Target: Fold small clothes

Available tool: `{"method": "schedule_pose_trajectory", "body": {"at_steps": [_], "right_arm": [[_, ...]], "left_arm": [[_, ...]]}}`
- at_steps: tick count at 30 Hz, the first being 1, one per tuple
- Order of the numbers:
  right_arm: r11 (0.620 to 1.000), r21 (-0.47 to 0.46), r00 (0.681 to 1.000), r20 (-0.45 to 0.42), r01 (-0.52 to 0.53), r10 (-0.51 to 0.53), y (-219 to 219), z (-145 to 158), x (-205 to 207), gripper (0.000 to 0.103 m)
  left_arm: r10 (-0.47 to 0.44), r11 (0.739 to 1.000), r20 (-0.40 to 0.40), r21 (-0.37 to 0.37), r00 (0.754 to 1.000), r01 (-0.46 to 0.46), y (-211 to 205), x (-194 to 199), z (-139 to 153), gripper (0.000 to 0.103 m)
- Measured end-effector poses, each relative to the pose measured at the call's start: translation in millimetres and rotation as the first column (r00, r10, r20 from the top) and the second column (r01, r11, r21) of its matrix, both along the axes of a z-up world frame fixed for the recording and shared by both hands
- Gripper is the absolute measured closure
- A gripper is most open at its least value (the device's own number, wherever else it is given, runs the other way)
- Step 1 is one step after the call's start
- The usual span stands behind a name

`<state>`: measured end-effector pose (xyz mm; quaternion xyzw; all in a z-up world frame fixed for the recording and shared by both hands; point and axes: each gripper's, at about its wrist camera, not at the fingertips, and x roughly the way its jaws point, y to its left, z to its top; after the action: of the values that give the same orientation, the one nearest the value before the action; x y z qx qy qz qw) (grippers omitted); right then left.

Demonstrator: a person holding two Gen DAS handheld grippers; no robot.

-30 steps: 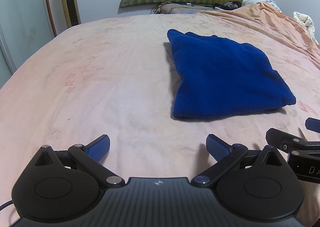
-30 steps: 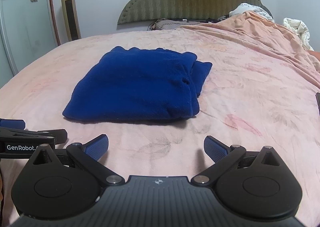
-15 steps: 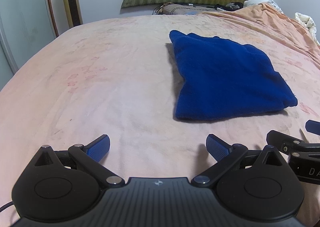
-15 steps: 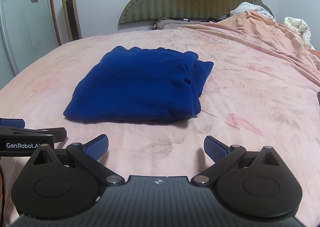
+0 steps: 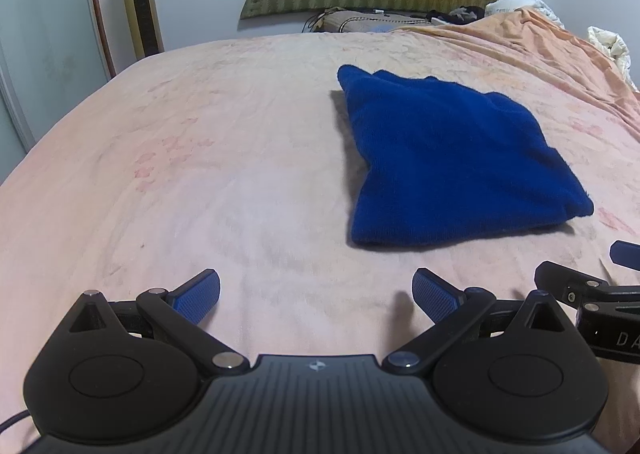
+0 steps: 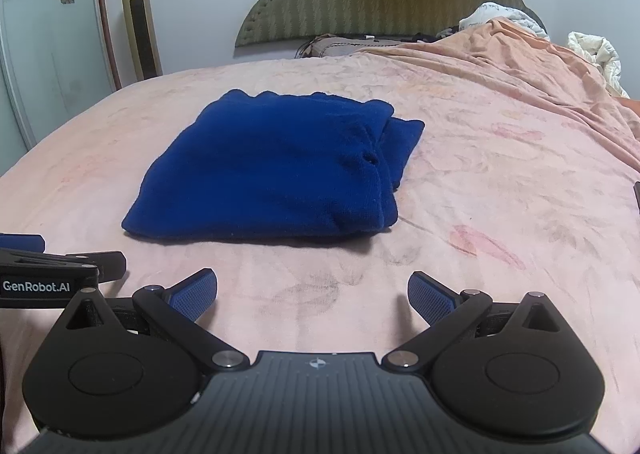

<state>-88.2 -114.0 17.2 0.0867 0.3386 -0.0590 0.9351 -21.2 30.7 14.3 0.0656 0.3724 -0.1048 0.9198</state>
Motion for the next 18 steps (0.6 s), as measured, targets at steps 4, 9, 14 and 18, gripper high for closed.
{"method": "schedule_pose_trajectory", "body": {"at_steps": [4,9,14,18], "right_arm": [[1.0,0.008,1.0,0.006,0.009,-0.009,-8.3,1.7,4.5,0.0],[1.0,0.016,1.0,0.013,0.021,-0.021,-14.6,3.8,9.1,0.0],[1.0,0.018,1.0,-0.003,-0.016,0.016,-7.3,-0.1,9.8,0.0],[1.0,0.012,1.0,-0.013,-0.023,0.023,-3.5,-3.3,9.1,0.0]], "left_arm": [[0.001,1.0,0.012,-0.002,1.0,-0.001,0.0,6.2,3.8,0.0],[-0.001,1.0,0.001,-0.003,1.0,0.001,-4.0,10.6,1.4,0.0],[-0.011,1.0,-0.011,0.028,1.0,0.011,-10.7,7.7,-6.3,0.0],[-0.009,0.999,-0.011,0.032,1.0,0.009,-10.1,6.5,-6.2,0.0]]}}
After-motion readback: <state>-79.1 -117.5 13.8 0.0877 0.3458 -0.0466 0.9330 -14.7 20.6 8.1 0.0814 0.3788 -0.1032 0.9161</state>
